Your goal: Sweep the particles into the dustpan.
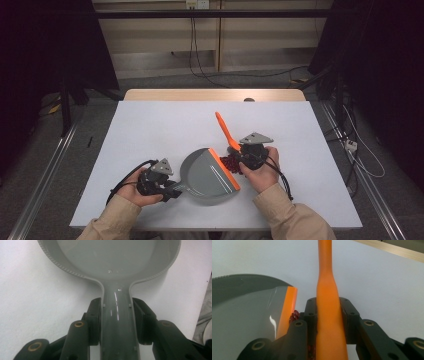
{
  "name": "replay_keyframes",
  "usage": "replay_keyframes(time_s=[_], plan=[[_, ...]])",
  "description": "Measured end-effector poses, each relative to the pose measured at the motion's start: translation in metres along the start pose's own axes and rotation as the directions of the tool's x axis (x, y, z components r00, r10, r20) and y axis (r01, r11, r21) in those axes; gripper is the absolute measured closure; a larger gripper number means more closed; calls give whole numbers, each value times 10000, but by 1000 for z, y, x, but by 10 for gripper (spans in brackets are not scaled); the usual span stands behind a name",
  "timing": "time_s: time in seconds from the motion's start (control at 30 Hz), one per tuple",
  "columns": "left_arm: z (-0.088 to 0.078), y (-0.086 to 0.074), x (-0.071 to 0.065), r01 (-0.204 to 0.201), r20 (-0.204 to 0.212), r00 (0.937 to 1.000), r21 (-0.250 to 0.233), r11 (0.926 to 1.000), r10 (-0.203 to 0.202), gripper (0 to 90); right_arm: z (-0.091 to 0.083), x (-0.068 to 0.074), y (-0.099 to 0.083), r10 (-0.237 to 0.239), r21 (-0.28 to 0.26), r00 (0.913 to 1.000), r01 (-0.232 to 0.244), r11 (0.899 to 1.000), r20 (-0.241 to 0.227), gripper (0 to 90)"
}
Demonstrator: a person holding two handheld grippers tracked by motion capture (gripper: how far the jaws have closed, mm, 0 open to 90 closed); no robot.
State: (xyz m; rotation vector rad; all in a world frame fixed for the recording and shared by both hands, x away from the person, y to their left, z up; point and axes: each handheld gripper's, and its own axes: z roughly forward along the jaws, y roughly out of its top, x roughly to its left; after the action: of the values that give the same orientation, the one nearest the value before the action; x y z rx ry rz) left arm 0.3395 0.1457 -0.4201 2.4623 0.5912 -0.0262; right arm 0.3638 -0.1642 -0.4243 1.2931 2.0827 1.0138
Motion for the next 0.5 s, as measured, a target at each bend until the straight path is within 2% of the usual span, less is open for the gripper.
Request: replay_keyframes(time_s=[0.03,0.2,0.3,0.5], plan=[[0,1,1,-229,14,9997,145,9996,229,623,0,1,0,-12,-6,10000,12,10000,-17,717],[0,3,2,-295,78,9995,234,9993,293,622,1,4,0,-46,-67,10000,46,10000,-23,717],[1,4,0,3,67,10000,67,10000,-3,622,1,6,0,-28,-73,10000,28,10000,-11,717],[1,6,0,138,127,9998,-8,9999,-138,622,3,10,1,94,-83,9999,-94,9999,-86,717]])
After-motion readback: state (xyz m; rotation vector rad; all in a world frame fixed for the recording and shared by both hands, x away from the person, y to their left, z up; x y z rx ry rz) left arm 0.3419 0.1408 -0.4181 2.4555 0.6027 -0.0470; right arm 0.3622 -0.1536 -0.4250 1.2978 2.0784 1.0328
